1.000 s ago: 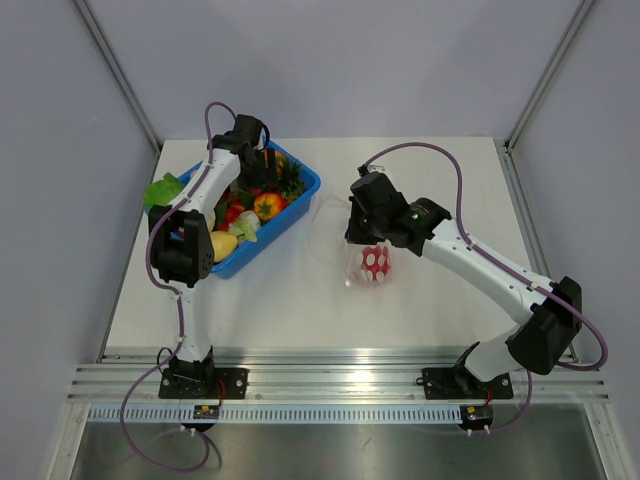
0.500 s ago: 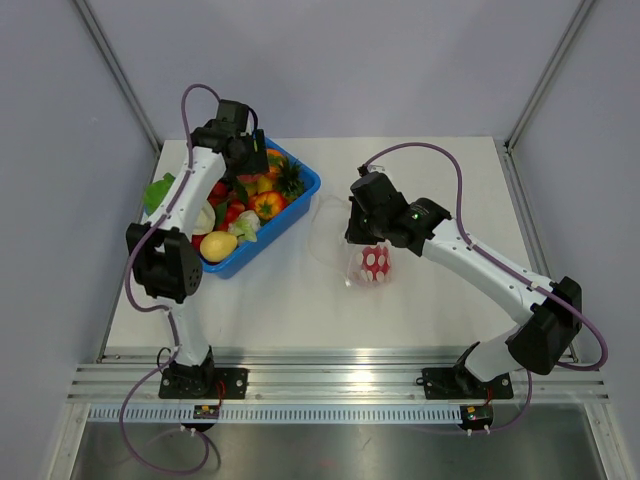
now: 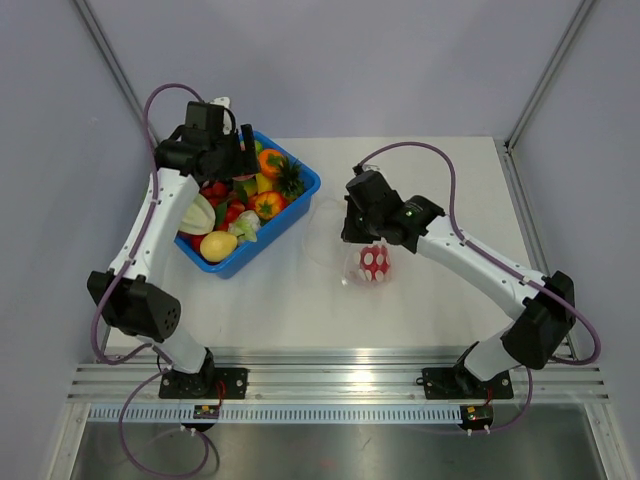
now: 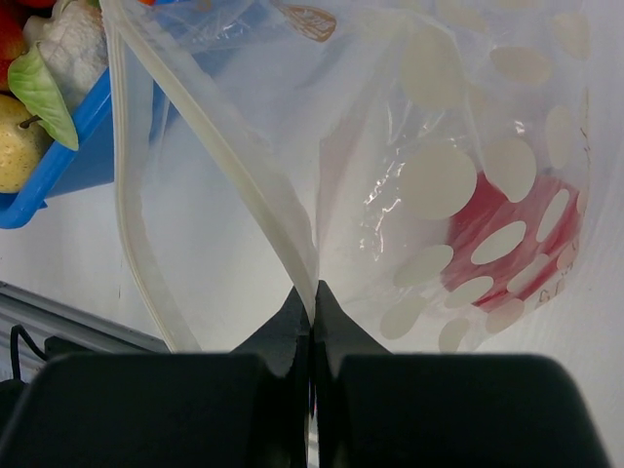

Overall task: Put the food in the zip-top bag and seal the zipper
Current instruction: Pick up the fake fruit from the bin, then place the fake fruit in the zipper food storage bag.

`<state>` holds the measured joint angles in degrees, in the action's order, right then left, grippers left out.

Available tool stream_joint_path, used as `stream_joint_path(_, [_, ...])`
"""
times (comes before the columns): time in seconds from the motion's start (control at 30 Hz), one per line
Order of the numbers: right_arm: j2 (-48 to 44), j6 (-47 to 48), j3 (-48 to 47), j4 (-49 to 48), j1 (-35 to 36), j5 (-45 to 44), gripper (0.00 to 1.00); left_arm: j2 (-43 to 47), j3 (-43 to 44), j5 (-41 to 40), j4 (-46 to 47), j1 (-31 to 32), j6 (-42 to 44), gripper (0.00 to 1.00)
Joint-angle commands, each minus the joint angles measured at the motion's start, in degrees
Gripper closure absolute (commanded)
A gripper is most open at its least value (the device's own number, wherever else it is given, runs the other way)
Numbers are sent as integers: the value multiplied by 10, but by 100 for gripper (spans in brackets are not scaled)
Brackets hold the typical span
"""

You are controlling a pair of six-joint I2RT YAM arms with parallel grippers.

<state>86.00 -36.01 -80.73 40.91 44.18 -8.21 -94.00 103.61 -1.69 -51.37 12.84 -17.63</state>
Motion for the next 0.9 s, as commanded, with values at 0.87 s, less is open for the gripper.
stream_joint_path(0.87, [12,5,-56,-22,-1,11,98,77,-197,311,126,160,-87,54])
